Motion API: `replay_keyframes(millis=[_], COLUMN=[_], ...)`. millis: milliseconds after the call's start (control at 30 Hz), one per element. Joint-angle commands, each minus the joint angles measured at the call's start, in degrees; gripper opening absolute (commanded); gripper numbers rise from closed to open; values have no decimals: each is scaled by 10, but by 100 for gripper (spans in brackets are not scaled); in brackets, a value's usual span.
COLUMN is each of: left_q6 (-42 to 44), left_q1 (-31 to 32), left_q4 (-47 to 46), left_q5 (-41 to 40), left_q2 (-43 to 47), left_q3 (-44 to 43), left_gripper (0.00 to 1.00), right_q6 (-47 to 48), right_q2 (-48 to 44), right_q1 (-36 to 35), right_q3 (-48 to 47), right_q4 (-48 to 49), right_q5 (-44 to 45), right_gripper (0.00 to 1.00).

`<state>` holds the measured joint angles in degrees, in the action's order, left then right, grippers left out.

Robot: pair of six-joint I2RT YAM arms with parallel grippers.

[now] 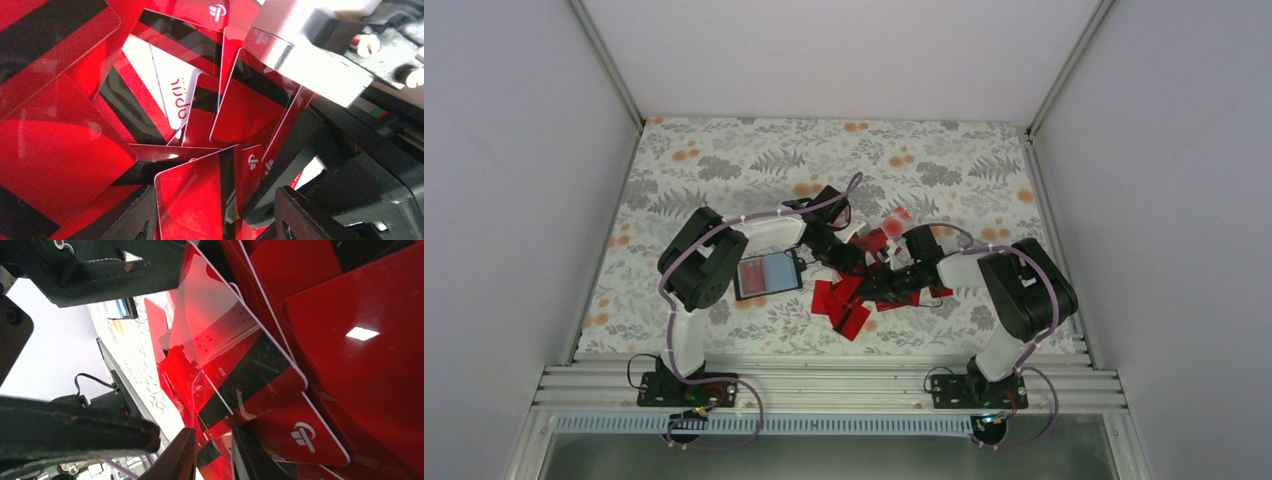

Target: Put the credit cards into the card holder

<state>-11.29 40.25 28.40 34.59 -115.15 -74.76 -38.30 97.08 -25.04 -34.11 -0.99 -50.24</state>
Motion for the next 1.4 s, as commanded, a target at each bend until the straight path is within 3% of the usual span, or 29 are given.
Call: replay_keyframes(millis=[0, 433, 833, 1033, 1233, 1367], left_q6=[12, -1, -28, 0, 21, 38], left_q1=[2, 2, 0, -7, -26, -44], left_q4=[-2, -18, -4, 41, 87, 97], left_q5=[33, 49, 30, -18, -82, -50], left_q2=[-16, 1, 55, 59, 80, 91], left_q3=[-6, 15, 21, 17, 30, 53], left_gripper=[58, 41, 40, 61, 61, 60], right_q6=[6, 17, 27, 30, 33, 36], right_q2=[35, 54, 77, 82, 89, 90], right_q1=[2, 2, 2, 2, 2, 2], right_q3=[14, -4, -18, -18, -24, -27], right_q4=[-44, -50, -52, -53, -56, -59], right_q5=[89, 95, 100, 102, 105, 107], right_gripper=[20, 19, 18, 18, 17, 17])
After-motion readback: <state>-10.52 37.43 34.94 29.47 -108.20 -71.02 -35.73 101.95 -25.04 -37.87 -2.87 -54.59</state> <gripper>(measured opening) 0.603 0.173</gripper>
